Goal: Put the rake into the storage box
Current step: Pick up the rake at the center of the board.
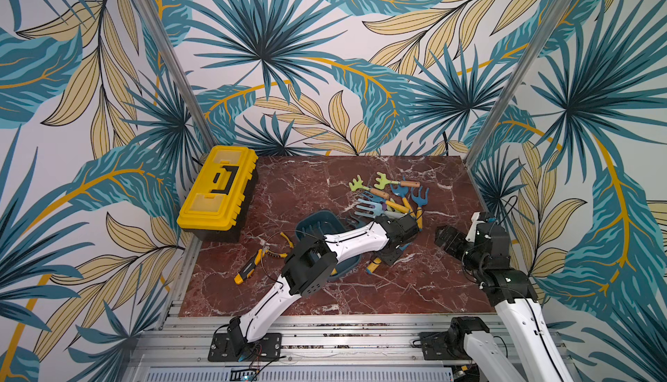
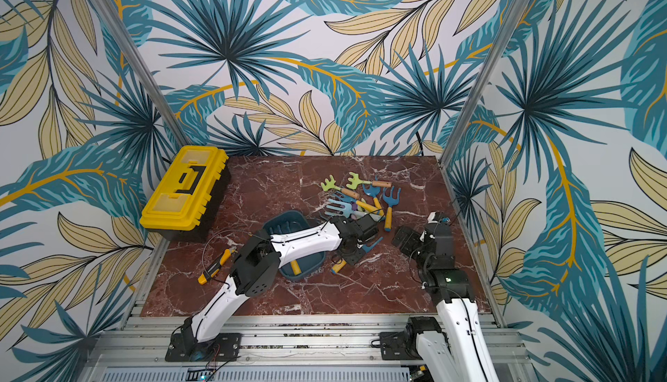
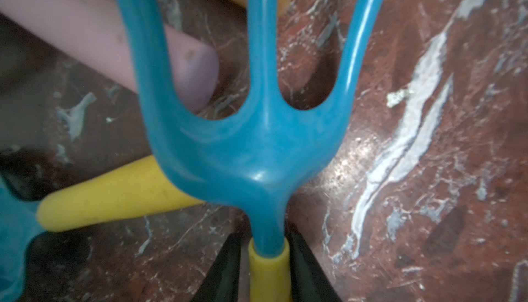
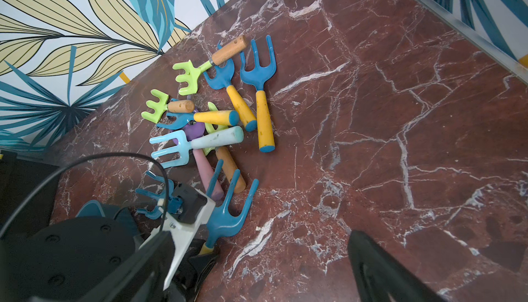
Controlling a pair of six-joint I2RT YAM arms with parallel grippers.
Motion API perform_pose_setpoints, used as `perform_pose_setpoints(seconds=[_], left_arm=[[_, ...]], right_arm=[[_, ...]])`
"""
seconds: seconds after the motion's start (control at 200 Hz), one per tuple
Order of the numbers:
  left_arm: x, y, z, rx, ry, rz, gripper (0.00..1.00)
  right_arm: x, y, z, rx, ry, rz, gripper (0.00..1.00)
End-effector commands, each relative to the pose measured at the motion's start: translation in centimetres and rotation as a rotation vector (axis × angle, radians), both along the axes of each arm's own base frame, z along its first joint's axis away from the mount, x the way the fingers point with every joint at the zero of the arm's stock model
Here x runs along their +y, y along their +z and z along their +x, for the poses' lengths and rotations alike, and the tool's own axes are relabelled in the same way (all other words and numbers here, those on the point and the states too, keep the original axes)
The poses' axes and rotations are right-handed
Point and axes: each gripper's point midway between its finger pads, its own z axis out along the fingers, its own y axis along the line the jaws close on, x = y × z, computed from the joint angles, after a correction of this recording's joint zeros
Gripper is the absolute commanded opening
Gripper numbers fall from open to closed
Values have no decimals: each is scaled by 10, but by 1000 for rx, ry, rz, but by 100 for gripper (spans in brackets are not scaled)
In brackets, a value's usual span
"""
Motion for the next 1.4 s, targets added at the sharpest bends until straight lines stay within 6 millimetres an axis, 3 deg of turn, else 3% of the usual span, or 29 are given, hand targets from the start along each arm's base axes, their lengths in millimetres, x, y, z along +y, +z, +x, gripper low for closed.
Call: perform_pose_setpoints(seconds=[0.0,0.04,0.065,0.426,0.626,0.816,1.076,1.277,1.397], left_arm=[[6,-4,3,-34,15,51,25],[7,-6,1,-30,20,54,22],[4,10,1,-45,24,26,21],[-13,81,-7,-59,67,-198,13],[-8,116,-10,-87,115,-303,12],[17,138,-5,-170,229,-344,12],[73,144,-6,-234,494,-429,12],[115,136,-6,-234,735,-490,12],[127,128,-3,-195,857,-551,13]], right_arm=[[1,-10,-3,28,16,-1,99],[2,-10,-3,27,17,-1,99],[1,-10,-3,26,15,-2,99],[-5,-7,-7,5,-14,-16,99],[-4,-7,-8,6,-13,-15,99],[-2,-12,-6,16,-2,-4,99],[3,-18,-2,33,21,16,99],[8,-23,1,45,43,36,99],[10,-23,1,47,50,39,99]])
